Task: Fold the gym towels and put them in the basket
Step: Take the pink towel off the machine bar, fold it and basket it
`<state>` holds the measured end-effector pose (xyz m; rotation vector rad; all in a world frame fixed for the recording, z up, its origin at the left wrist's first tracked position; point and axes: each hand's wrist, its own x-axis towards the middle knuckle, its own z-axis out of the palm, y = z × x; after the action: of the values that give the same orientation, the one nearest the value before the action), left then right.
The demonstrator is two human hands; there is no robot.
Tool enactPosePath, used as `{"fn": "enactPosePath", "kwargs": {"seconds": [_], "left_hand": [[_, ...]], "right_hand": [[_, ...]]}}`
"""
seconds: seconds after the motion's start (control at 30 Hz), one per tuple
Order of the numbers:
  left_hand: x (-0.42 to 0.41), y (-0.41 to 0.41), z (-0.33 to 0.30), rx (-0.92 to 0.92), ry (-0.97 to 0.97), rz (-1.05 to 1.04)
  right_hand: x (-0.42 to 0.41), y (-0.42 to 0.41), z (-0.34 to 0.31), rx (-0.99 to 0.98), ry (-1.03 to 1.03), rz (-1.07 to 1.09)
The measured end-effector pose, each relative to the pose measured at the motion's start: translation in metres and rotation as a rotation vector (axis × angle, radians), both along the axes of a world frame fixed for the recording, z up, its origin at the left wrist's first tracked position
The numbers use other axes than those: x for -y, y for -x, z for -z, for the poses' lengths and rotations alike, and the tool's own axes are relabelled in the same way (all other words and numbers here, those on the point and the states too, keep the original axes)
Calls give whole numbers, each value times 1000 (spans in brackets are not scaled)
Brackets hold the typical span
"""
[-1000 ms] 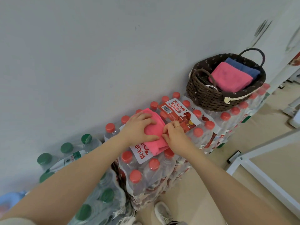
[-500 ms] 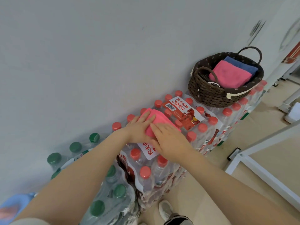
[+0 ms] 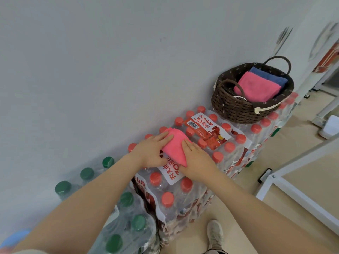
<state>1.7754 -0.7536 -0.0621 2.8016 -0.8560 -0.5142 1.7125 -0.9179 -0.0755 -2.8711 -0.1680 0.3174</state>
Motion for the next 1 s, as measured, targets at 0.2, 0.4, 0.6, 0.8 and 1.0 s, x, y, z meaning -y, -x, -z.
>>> {"fn": "enactPosePath", "kwargs": {"seconds": [0.2,0.4,0.6,0.8,1.0], "left_hand": [[14,-25,-14,-9,255,-98],[49,-44,-44,-397,817,-360],[135,-86,-101,-342,1136,-421],[238,-144,-142,-77,924,-284],[318,-198,-126,117,374,-47]], "right_hand": [[40,-16,-36,156,-369,207],[102,-41,-59,237,-793,334],[175,-74,-119,130,-1317,329],[260,-118,-141,210,-1098,295],[329,-165,-115,-16,-558,208]]}}
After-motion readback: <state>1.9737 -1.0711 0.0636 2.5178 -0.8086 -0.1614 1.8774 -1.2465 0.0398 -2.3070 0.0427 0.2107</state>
